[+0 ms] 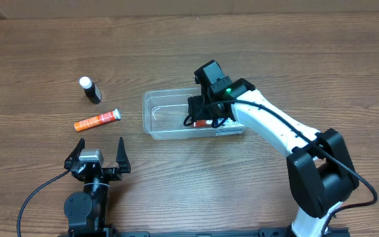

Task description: Pack container

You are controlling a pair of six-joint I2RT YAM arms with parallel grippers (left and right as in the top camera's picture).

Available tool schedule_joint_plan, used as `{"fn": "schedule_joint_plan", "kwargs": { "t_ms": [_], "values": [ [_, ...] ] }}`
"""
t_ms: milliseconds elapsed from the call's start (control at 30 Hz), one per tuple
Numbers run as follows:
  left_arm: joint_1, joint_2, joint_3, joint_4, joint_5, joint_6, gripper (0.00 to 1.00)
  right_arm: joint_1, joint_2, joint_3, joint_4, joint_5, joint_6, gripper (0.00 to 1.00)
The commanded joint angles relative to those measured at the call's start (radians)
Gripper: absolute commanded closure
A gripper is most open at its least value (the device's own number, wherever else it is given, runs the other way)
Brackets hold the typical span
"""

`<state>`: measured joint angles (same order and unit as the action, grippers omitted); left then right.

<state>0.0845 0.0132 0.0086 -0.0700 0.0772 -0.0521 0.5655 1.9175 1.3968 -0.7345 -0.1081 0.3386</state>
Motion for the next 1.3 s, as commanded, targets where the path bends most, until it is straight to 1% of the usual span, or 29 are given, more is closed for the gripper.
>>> {"fn": "schedule_joint_plan", "kwargs": {
  "t_ms": [0, 67, 200, 500, 633, 700, 733, 867, 900, 967, 1067, 1133, 1200, 1233, 1267],
  "values": [
    [-0.006, -0.009, -0.004, -0.001, -0.007, 0.011, 0.0, 0.003, 0.008, -0.004, 0.005, -0.007, -0.006, 0.34],
    [-0.006, -0.009, -0.004, -0.001, -0.007, 0.011, 0.0, 0.003, 0.008, -0.004, 0.005, -0.006, -0.006, 0.34],
    [-0.006, -0.009, -0.004, -0.001, -0.007, 0.011, 0.0, 0.003, 0.008, -0.004, 0.005, -0.006, -0.006, 0.25],
    [-0.006, -0.009, -0.004, -0.001, -0.007, 0.011, 0.0, 0.003, 0.007, 0.021, 0.023, -0.01, -0.031, 0.24],
    [-0.006, -0.009, -0.004, -0.001, -0.007, 0.011, 0.0, 0.003, 0.006, 0.13, -0.049, -0.027, -0.055, 0.25],
    [-0.006, -0.009, -0.004, -0.001, -0.007, 0.011, 0.0, 0.003, 0.005, 0.145, -0.081, -0.061, -0.058, 0.25],
    [-0.006, -0.009, -0.004, -0.001, -0.007, 0.011, 0.0, 0.003, 0.003, 0.146, -0.089, -0.08, -0.058, 0.26],
    [-0.006, -0.009, -0.004, -0.001, -0.007, 0.011, 0.0, 0.004, 0.002, 0.146, -0.095, -0.152, -0.077, 0.37],
    [-0.006, -0.009, -0.004, -0.001, -0.007, 0.011, 0.0, 0.004, 0.001, 0.146, -0.095, -0.152, -0.077, 0.41],
    [-0.006, -0.009, -0.004, -0.001, -0.007, 0.011, 0.0, 0.004, -0.005, 0.151, -0.105, -0.151, -0.082, 0.43],
    [-0.006, -0.009, -0.004, -0.001, -0.007, 0.011, 0.0, 0.004, -0.045, 0.222, -0.188, -0.08, -0.104, 0.43],
    [-0.006, -0.009, -0.004, -0.001, -0.007, 0.011, 0.0, -0.006, -0.078, 0.32, -0.306, 0.051, -0.103, 0.41],
    [-0.006, -0.009, -0.004, -0.001, -0.007, 0.011, 0.0, -0.061, -0.097, 0.423, -0.423, 0.171, -0.08, 0.37],
    [-0.006, -0.009, -0.004, -0.001, -0.007, 0.011, 0.0, -0.118, -0.102, 0.474, -0.479, 0.225, -0.062, 0.32],
    [-0.006, -0.009, -0.004, -0.001, -0.007, 0.011, 0.0, -0.173, -0.103, 0.504, -0.51, 0.248, -0.049, 0.29]
  ]
}}
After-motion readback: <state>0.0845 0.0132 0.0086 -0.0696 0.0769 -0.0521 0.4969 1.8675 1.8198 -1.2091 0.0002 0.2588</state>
